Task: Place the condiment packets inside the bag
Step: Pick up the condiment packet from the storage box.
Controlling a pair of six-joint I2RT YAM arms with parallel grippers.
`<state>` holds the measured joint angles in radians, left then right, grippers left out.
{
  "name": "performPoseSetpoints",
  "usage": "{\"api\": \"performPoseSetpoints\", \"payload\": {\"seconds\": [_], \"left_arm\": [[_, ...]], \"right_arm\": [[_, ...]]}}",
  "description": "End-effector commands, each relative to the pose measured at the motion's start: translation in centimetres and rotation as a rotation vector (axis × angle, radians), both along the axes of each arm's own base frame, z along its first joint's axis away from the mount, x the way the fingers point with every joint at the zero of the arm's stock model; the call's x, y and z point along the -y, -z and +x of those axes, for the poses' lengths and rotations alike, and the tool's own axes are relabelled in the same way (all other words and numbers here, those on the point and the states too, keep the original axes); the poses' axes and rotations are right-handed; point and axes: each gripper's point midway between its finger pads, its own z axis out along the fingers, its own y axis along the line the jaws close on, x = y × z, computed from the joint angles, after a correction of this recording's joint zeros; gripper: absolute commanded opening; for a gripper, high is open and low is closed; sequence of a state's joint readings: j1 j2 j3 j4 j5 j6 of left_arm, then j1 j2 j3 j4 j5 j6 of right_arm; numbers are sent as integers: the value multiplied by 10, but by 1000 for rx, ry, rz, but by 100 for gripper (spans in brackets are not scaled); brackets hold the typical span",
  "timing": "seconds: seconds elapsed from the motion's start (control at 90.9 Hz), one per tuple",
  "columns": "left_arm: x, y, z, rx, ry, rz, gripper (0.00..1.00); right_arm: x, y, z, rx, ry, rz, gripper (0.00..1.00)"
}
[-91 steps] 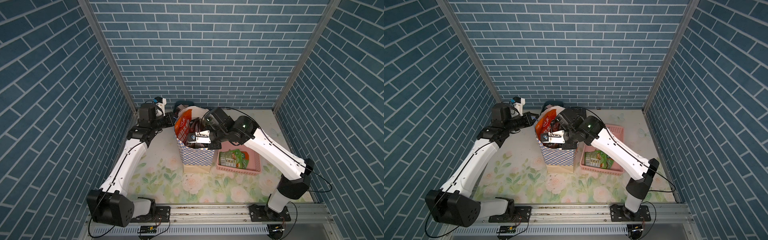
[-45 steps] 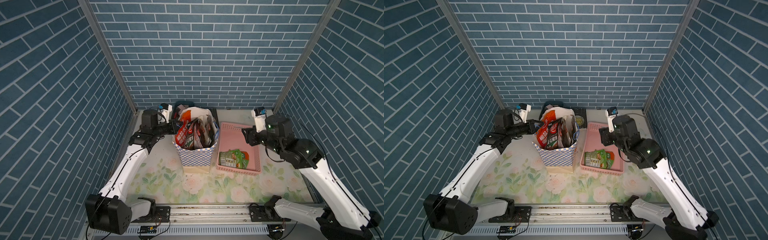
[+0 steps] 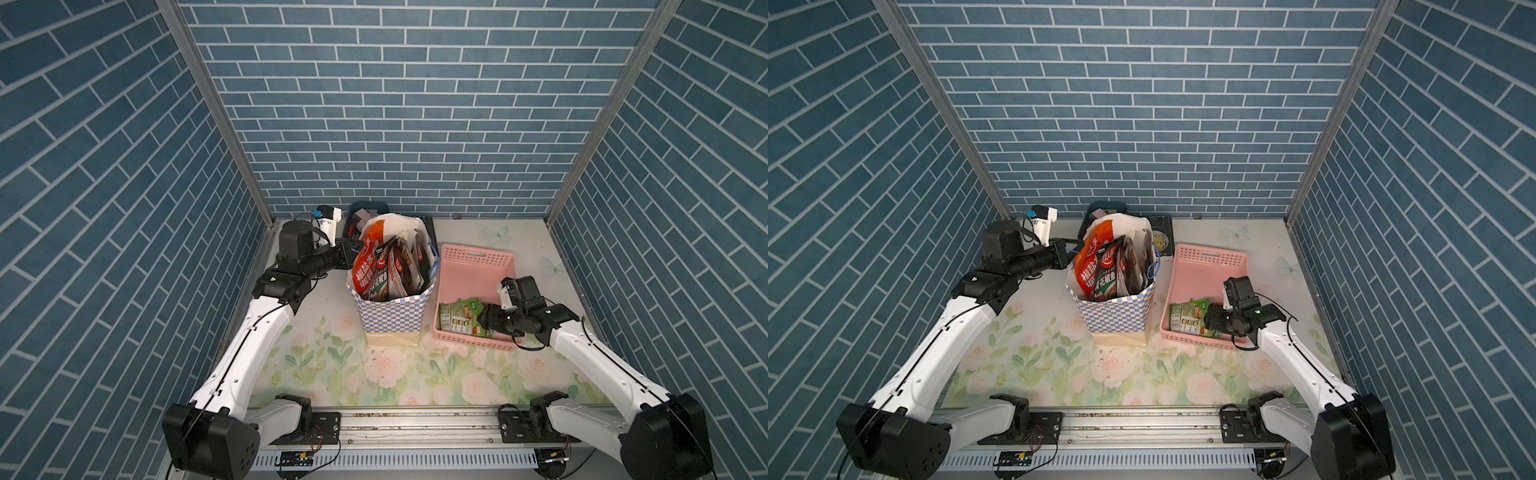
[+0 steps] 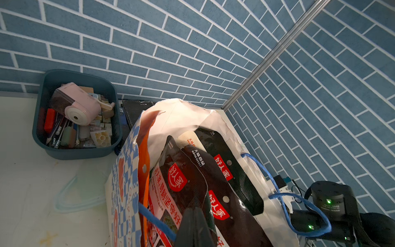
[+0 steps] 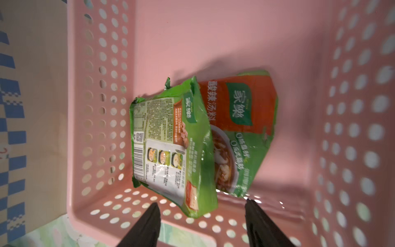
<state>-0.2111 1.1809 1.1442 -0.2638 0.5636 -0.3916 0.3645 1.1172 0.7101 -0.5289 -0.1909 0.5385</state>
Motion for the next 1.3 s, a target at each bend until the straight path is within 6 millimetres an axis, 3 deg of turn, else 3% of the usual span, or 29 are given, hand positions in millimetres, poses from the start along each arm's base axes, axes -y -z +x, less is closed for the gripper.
{"api": "performPoseSetpoints", "payload": {"seconds": [0.0, 0.22, 0.539, 0.759, 0.825, 0.924, 0.946, 1.067, 1.177, 1.287], "left_arm": [[1, 0, -3, 17, 6, 11, 2], [0, 2, 1, 8, -4, 14, 2], [-3, 5, -3, 0, -16, 25, 2], [-3, 2, -3, 4, -18, 26, 2], [-3, 2, -3, 3, -19, 27, 2], [-4, 4, -2, -2, -25, 30, 2], [-4, 4, -2, -1, -26, 30, 2], [-6, 5, -1, -5, -35, 34, 2], [-6, 6, -1, -8, -37, 35, 2], [-6, 8, 0, -10, -40, 40, 2]], "right_arm": [[-27, -19, 27, 105, -41, 160, 64], [-19, 1, 45, 96, -4, 152, 55], [2, 29, 47, 64, 38, 55, 59], [0, 35, 52, 58, 10, 51, 56], [-8, 37, 52, 52, -14, 84, 44], [-14, 31, 55, 66, -36, 120, 4], [-14, 29, 56, 72, -35, 113, 0], [1, -8, 66, 154, -4, 32, 0], [8, -76, 76, 283, 8, -2, 0], [-6, -154, 81, 423, -56, 45, 0]]}}
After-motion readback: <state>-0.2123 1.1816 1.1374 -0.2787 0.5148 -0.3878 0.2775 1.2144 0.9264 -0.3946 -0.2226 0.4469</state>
